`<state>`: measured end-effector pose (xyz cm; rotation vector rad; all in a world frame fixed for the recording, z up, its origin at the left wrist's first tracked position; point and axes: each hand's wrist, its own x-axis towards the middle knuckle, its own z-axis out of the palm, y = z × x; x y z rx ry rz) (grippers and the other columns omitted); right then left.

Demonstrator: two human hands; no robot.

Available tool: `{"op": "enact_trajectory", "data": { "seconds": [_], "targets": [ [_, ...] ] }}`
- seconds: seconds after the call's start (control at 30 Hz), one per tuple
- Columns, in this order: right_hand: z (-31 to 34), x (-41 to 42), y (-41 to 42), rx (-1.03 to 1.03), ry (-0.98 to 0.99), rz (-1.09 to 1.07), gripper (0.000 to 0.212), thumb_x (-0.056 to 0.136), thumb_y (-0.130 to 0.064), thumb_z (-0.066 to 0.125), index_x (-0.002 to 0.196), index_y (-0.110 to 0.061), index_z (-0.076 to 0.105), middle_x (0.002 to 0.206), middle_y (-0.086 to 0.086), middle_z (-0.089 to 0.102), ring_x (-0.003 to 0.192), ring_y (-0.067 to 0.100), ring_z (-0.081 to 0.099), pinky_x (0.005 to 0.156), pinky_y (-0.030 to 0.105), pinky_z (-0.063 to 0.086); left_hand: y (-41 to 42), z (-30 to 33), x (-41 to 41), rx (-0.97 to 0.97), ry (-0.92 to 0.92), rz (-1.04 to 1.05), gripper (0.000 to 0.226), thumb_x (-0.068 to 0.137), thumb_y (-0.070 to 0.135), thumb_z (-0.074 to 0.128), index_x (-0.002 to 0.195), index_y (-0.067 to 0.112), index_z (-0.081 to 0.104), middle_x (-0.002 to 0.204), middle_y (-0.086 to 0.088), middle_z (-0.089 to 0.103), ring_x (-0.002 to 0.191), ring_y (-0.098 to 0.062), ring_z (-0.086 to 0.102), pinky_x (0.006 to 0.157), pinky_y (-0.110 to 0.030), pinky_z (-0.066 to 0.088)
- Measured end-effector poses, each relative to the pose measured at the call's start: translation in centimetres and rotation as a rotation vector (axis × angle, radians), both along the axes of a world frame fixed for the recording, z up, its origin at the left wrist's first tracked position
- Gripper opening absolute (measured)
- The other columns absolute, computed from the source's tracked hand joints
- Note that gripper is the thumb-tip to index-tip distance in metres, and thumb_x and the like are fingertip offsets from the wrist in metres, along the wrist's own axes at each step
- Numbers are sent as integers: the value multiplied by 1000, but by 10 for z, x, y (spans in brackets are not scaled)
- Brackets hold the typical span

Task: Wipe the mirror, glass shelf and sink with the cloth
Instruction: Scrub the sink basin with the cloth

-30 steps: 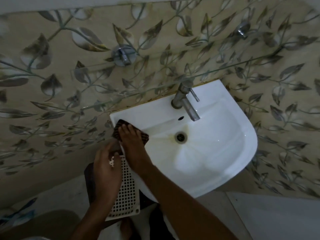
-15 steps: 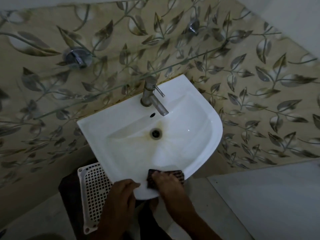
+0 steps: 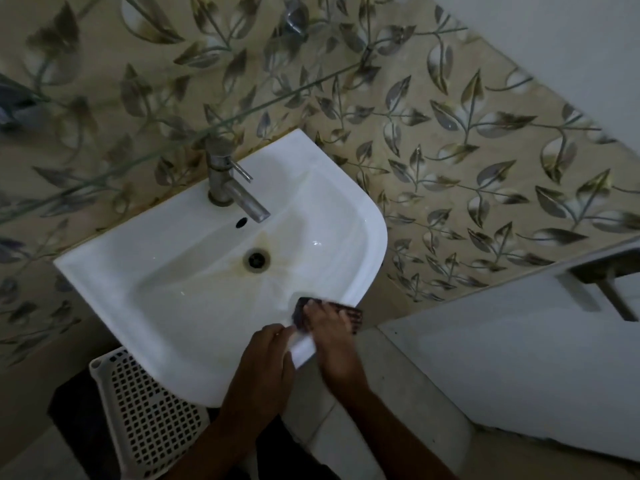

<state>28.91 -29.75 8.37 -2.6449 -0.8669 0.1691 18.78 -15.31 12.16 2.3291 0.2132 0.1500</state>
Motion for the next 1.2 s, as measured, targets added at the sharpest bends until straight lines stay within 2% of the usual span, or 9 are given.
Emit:
{"op": "enact_trajectory", "data": {
  "seconds": [0.1, 0.2, 0.37, 0.47, 0.63, 0.8, 0.87, 1.0, 1.2],
  "targets": [
    [4, 63, -18, -89, -41, -205, 55, 98, -13, 45, 153, -11, 40, 160, 8, 39, 150, 29, 31, 123, 48, 12, -9, -1, 22, 32, -26, -78, 40, 91, 19, 46, 121, 2, 67, 119, -14, 67, 106, -28, 65, 90, -39, 56],
    [6, 108, -21, -91, -48, -302, 51, 106, -13, 41, 157, -12, 32, 166, 6, 25, 156, 26, 15, 125, 46, 4, -19, -2, 52, 25, -5, -92, 41, 91, 13, 54, 129, 4, 61, 126, -13, 63, 112, -30, 62, 95, -39, 53],
    [1, 95, -29, -72, -21, -232, 57, 101, -7, 49, 155, -14, 34, 165, 6, 27, 156, 27, 15, 125, 49, 4, -38, 3, 109, 62, 75, -103, 54, 99, 23, 51, 149, 10, 39, 149, -10, 46, 132, -25, 46, 111, -35, 40],
    [-5, 74, -34, 59, 69, -228, 54, 102, -15, 42, 156, -17, 34, 165, 2, 28, 155, 19, 9, 126, 47, 6, -47, 6, 133, 49, 106, -116, 57, 100, 28, 47, 153, 13, 32, 153, -7, 40, 135, -22, 41, 113, -33, 36],
    [-3, 115, -26, -9, -6, -356, 55, 106, -27, 35, 159, -14, 26, 167, 4, 21, 156, 22, 10, 127, 48, 9, -50, 2, 157, 43, 101, -126, 56, 97, 23, 55, 149, 9, 41, 151, -10, 46, 136, -25, 45, 112, -33, 40],
    [6, 196, -27, -120, -18, -393, 63, 107, -32, 40, 161, -16, 12, 170, 3, 5, 157, 23, 0, 127, 45, 0, -46, -2, 170, 17, 44, -93, 51, 90, 12, 63, 140, 4, 53, 136, -16, 60, 123, -30, 57, 103, -38, 51],
    [8, 209, -30, -98, -11, -358, 60, 108, -27, 39, 161, -15, 13, 170, 3, 7, 157, 23, 0, 128, 46, 3, -40, -5, 166, 6, 59, -49, 49, 90, 13, 65, 137, 7, 56, 131, -13, 62, 119, -27, 60, 100, -34, 51],
    [-1, 214, -32, -134, -89, -295, 58, 106, -16, 40, 160, -13, 18, 169, 5, 14, 157, 23, 5, 128, 44, 6, -21, -6, 147, -2, 173, 48, 50, 93, 23, 62, 142, 17, 51, 135, -3, 58, 123, -18, 56, 102, -21, 36],
    [11, 281, 2, -116, -246, -128, 59, 93, 6, 48, 151, 0, 40, 158, 16, 38, 147, 34, 37, 122, 51, 27, 17, -4, 144, -41, 261, 68, 51, 104, 27, 42, 154, 28, 32, 155, 9, 39, 141, -5, 35, 111, -10, 16]
  ]
}}
